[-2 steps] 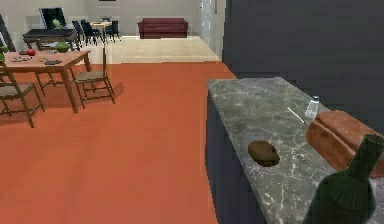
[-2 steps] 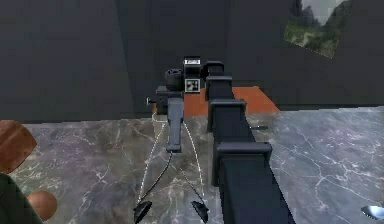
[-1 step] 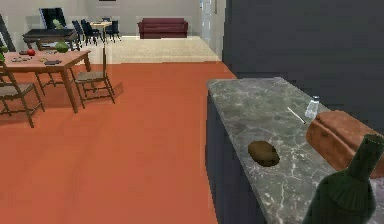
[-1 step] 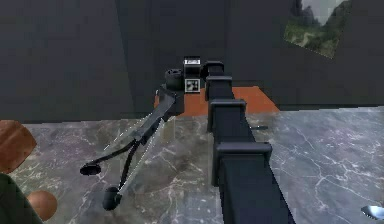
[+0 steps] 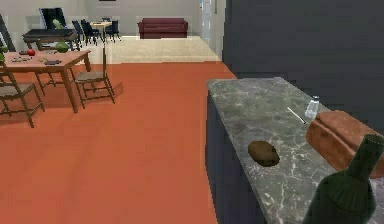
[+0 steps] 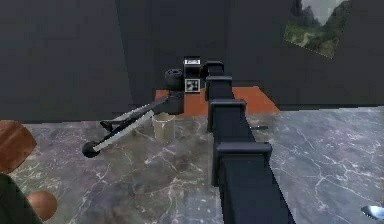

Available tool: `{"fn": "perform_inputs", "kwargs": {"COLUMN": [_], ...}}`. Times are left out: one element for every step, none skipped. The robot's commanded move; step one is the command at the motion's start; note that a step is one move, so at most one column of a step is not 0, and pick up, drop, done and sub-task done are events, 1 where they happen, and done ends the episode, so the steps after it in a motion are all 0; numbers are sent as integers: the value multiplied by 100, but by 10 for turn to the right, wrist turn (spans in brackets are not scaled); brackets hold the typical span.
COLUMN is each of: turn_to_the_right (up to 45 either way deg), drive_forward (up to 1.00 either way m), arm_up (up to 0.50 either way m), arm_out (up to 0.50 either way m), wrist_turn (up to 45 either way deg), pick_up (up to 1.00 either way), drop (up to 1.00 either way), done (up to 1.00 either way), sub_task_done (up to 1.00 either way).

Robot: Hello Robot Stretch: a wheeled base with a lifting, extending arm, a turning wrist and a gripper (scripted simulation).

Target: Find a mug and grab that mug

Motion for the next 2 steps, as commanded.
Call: {"fn": "perform_inputs", "kwargs": {"turn_to_the_right": [0, 0], "drive_forward": [0, 0], "arm_up": [0, 0], "arm_out": [0, 0], "wrist_turn": [450, 210], "pick_up": [0, 0], "drop": [0, 0], "done": [0, 0], "sub_task_done": [0, 0]}}
